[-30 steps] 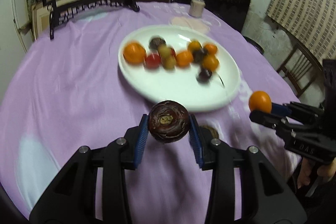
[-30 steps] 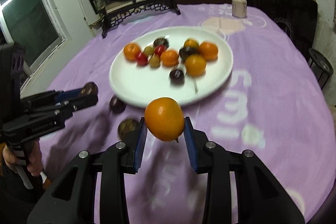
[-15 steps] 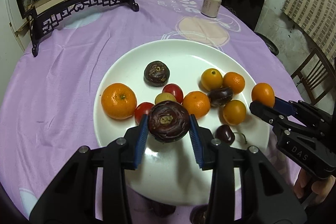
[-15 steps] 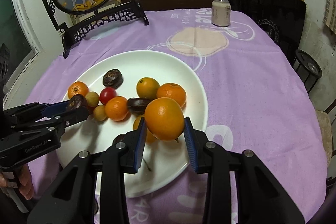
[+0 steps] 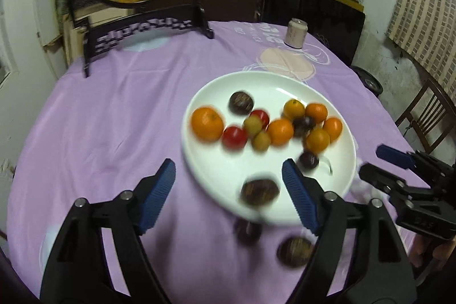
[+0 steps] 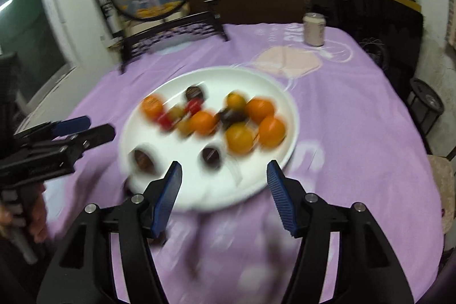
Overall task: Organize fruits
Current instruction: 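Carry the orange and dark fruit over the white plate and open both tools, then grasp a dark brown fruit with the right tool while the left tool grasps a dark cherry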
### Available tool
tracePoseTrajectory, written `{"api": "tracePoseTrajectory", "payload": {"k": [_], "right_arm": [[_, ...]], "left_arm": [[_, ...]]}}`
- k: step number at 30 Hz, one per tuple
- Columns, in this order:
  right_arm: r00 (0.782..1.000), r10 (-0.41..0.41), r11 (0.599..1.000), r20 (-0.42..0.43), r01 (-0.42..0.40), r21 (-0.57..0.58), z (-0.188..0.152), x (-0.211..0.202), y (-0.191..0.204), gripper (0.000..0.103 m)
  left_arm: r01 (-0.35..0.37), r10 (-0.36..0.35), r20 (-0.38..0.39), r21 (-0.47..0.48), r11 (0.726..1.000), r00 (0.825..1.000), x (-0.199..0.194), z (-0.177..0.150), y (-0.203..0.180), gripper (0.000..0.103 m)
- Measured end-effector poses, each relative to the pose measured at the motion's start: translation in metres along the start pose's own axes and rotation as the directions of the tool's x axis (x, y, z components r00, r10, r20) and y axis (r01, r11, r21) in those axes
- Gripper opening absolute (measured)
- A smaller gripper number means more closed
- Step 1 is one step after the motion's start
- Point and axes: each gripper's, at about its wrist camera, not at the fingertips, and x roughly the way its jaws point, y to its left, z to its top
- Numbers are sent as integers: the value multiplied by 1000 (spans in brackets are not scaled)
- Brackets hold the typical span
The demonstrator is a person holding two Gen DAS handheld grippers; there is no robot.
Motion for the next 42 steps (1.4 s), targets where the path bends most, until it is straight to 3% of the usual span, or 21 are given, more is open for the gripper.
{"api": "tracePoseTrajectory", "payload": {"k": [6, 19, 26, 28, 29, 32, 42], "right_arm": [[998, 45, 999, -53, -46, -20, -35, -12, 28, 63], [986, 60, 990, -157, -78, -115, -53, 17, 75, 63], [985, 16, 988, -174, -41, -146, -52, 49, 84, 62], [984, -16, 987, -177, -14, -162, -54, 58, 84, 42], [987, -26, 984, -161, -3, -176, -54, 57, 86, 43], [985, 12, 991, -171, -35, -133, -56, 50, 79, 42], [995, 28, 999, -99, -26, 26, -68, -3, 19, 42]], "left_arm": [[6, -9, -43, -55, 998, 999, -16, -44, 22, 79], [-39, 37, -32, -97, 995, 999, -39, -67, 53, 79], [-35, 31, -46, -109, 993, 998, -41, -76, 61, 79], [-29, 23, -54, -108, 994, 998, -39, -76, 60, 80], [-23, 17, -58, -104, 994, 998, -38, -76, 58, 80], [-17, 11, -64, -81, 997, 998, -36, -74, 48, 80], [45, -41, -90, 45, 998, 995, -4, -64, -12, 79]]}}
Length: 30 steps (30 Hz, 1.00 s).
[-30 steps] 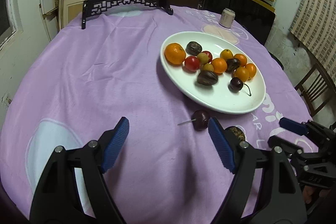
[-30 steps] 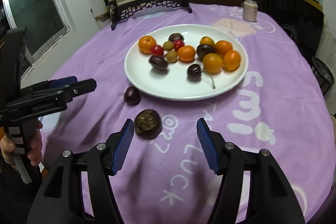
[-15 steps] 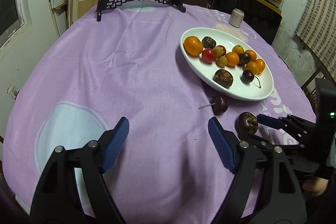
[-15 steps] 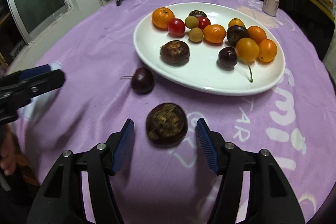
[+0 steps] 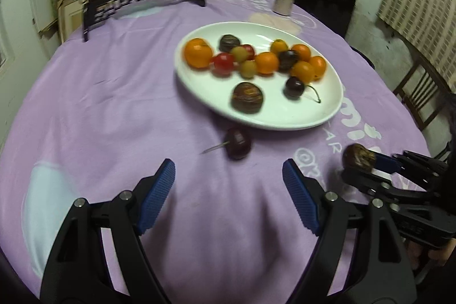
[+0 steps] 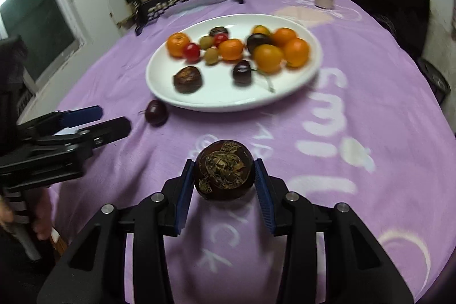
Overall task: Organize fruits
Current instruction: 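Grasp a dark brown fruit with the right tool while the left tool grasps a dark cherry, then carry the dark fruit and cherry over the white plate and open both tools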
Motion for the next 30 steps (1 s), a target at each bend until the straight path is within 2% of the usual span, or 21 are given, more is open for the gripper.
{"api": "tracePoseTrajectory", "payload": {"k": [2, 4, 8, 13, 16, 23, 30], "right_arm": [[1000, 4, 1000, 4, -4, 24, -4, -4, -9, 42], [1000, 8, 999, 7, -8, 42, -9, -8, -17, 42], [1000, 19, 998, 14, -19, 58, -9, -11, -23, 42], [999, 44, 997, 18, -46, 69, -10, -11, -27, 42], [999, 46, 996, 14, -47, 78, -10, -9, -28, 42], [999, 44, 997, 7, -44, 68, -8, -9, -23, 42], [999, 52, 997, -1, -52, 57, -4, -3, -14, 42]], "left_arm": [[-10, 10, -12, 30, 1000, 1000, 12, 4, -11, 76], [-9, 10, -34, 40, 999, 999, 22, 7, -16, 64], [-11, 13, -60, 37, 999, 998, 37, 11, -17, 53], [-9, 12, -98, 25, 1000, 995, 55, 13, -14, 33], [-17, 18, -90, 16, 1000, 996, 56, 13, -9, 25], [11, -11, -51, 5, 1000, 999, 39, 8, -6, 25], [64, -64, -4, 15, 998, 998, -3, -6, -7, 25]]}}
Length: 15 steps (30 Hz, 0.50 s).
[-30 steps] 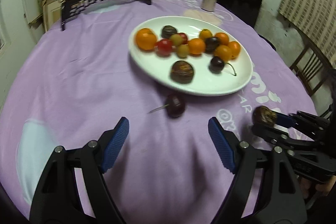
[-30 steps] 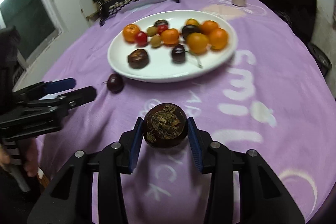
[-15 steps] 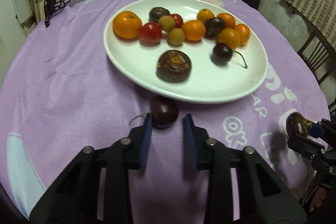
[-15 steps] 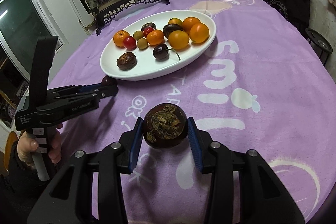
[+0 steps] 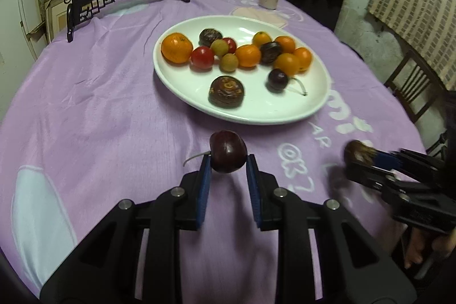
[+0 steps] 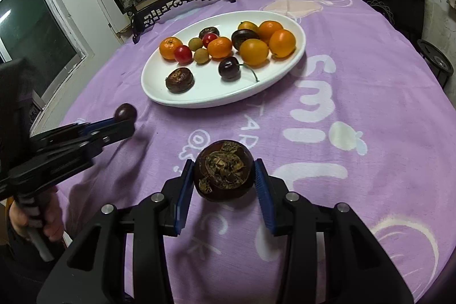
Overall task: Organize fruits
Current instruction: 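Carry the dark fruit and cherry over the white plate and open both tools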
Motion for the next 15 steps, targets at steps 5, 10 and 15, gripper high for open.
{"api": "tracePoseTrajectory", "payload": {"k": [5, 10, 15], "right_arm": [[1000, 14, 1000, 1, -14, -14, 6, 1, 7, 42], [999, 12, 998, 48, -9, -66, 35, -5, 20, 42], [997, 9, 993, 81, 1, -121, 76, 6, 34, 42]], "left_arm": [[15, -15, 37, 16, 1000, 999, -20, 6, 0, 25], [-11, 10, 59, 18, 1000, 998, -18, 37, 5, 25], [-43, 42, 58, 16, 999, 997, 4, 79, 10, 25]]}}
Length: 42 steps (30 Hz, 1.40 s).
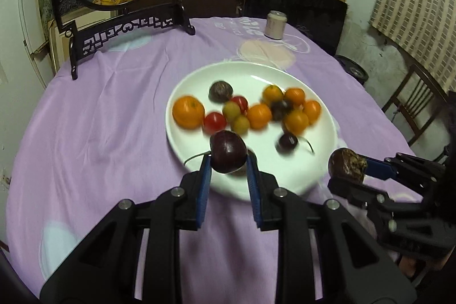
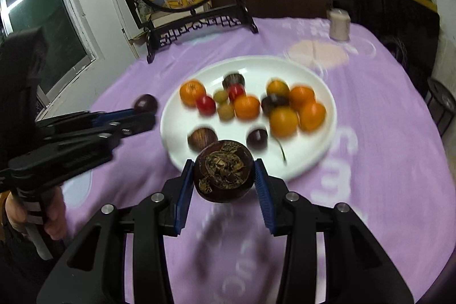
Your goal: Organize fruits
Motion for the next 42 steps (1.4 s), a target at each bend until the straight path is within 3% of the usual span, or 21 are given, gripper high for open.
{"api": "tracePoseTrajectory", "payload": {"k": [7, 20, 21, 22, 23, 26, 27, 28, 30, 32, 36, 38, 42], "right_arm": [[997, -65, 998, -31, 65, -19, 37, 55, -11, 42], [996, -76, 997, -50, 75, -10, 41, 73, -17, 43], [995, -84, 997, -46, 83, -5, 41, 73, -18, 46], [995, -91, 996, -38, 91, 0, 42, 72, -19, 61], [995, -101, 995, -25, 101, 6, 43, 70, -20, 65], [990, -142, 990, 12, 142, 18, 44, 58, -24, 67], [989, -146, 989, 16, 146, 30, 44, 52, -27, 72], [987, -157, 987, 18, 156, 39, 43, 46, -29, 83], [978, -207, 978, 34, 205, 40, 35, 30, -29, 94], [965, -256, 966, 52, 255, 32, 24, 16, -27, 96], [943, -330, 944, 43, 328, 41, -3, -7, -27, 98], [939, -342, 939, 30, 341, 46, -13, -13, -26, 98], [946, -325, 945, 9, 324, 45, -25, -20, -20, 98]], "left_arm": [[13, -17, -81, -50, 999, 997, 58, 34, 9, 25], [35, -42, -99, -72, 997, 994, 78, 37, 15, 26], [33, -40, -99, -71, 997, 994, 78, 38, 14, 26], [31, -38, -99, -71, 997, 994, 77, 38, 14, 26], [25, -32, -97, -71, 997, 995, 76, 38, 13, 26], [-15, 10, -69, -76, 997, 998, 66, 38, 13, 61], [-38, 33, -55, -79, 996, 998, 61, 38, 14, 77], [-58, 56, -30, -88, 994, 998, 52, 36, 16, 85], [-61, 61, 3, -96, 994, 998, 35, 31, 16, 91], [-86, 89, 29, -96, 992, 996, 18, 23, 15, 97], [-144, 149, 64, -84, 986, 987, -13, -7, 9, 99], [-171, 176, 60, -86, 982, 983, -23, -23, 5, 99], [-157, 161, 49, -74, 985, 986, -33, -40, -1, 99]]}}
